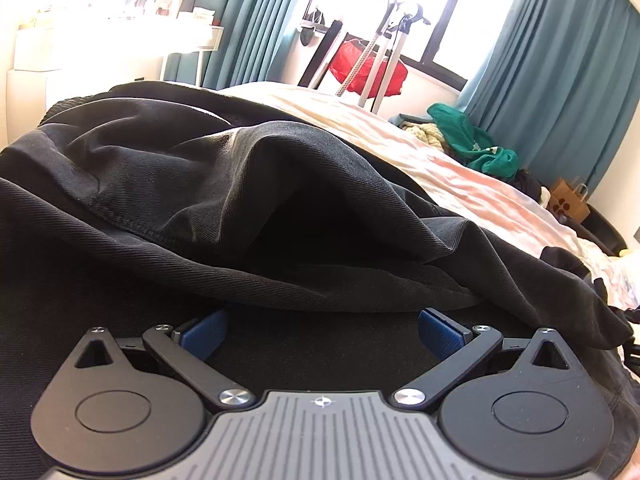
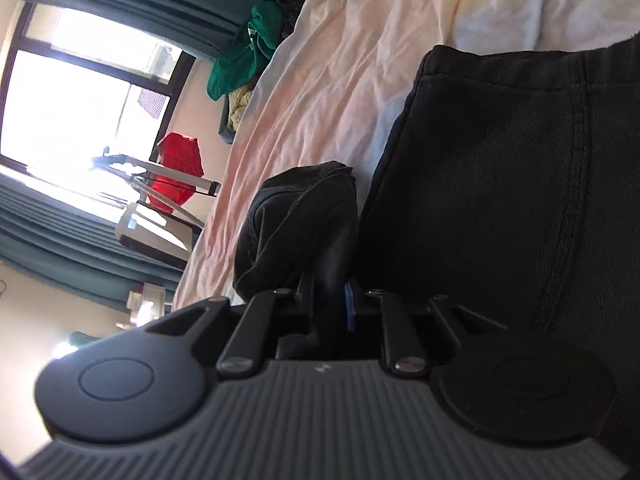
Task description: Fold clothes
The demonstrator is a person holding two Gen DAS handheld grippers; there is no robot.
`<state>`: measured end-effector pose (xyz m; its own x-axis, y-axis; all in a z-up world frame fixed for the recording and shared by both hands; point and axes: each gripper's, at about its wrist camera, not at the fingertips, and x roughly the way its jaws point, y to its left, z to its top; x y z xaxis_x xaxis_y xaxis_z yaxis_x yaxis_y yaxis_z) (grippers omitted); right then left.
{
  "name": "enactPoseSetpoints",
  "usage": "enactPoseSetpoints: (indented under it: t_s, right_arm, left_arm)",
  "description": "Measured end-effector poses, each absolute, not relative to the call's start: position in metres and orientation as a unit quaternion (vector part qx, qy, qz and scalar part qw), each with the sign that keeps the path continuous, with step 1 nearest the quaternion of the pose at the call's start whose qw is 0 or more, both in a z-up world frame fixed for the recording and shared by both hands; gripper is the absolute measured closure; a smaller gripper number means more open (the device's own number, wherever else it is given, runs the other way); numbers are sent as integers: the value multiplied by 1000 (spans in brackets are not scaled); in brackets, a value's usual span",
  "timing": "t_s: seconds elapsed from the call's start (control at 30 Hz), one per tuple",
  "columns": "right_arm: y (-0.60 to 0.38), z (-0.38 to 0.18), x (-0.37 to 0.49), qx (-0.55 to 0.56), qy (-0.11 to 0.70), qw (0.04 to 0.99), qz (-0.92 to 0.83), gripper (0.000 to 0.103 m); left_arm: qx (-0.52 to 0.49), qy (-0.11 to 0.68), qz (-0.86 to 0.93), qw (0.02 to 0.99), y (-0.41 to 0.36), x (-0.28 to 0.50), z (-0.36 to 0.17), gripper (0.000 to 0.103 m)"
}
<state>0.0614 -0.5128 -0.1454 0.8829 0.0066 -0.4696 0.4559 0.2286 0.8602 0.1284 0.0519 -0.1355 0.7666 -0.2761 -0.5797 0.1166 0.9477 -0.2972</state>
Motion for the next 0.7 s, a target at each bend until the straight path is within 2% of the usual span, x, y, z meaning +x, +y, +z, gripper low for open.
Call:
enactPoseSetpoints:
  t_s: [0.03,0.07,0.13,0.23,0.6,0.63,0.67,0.7]
  right_arm:
    - [-516,-150,60,622,180,748,-147,59]
    - [-520,-154,58,640,167,736,-146,36]
    - [-527,-164,58,675,142,711,-135,15]
    - [-538,-169,65,680,126,711,-122,15]
    - [-520,-133,82,513,229,801,-208,16]
    - [-515,-133,81,490,232,814,-210,26]
    - [-515,-133,85,478,235,819,-215,58]
    - [-516,-133,88,468,237,823,-220,75]
  left_arm:
    - [-126,325,-104,931,53,129,-136,0]
    - [-128,326,-102,931,53,129,-136,0]
    - [-132,326,-99,931,54,131,-137,0]
    - [-125,326,-96,932,51,135,-137,0]
    - [-95,327,-99,935,38,140,-140,0]
    - [-94,327,-99,935,38,141,-140,0]
    - [-94,328,-98,935,37,141,-140,0]
    - [-93,328,-97,935,37,142,-141,0]
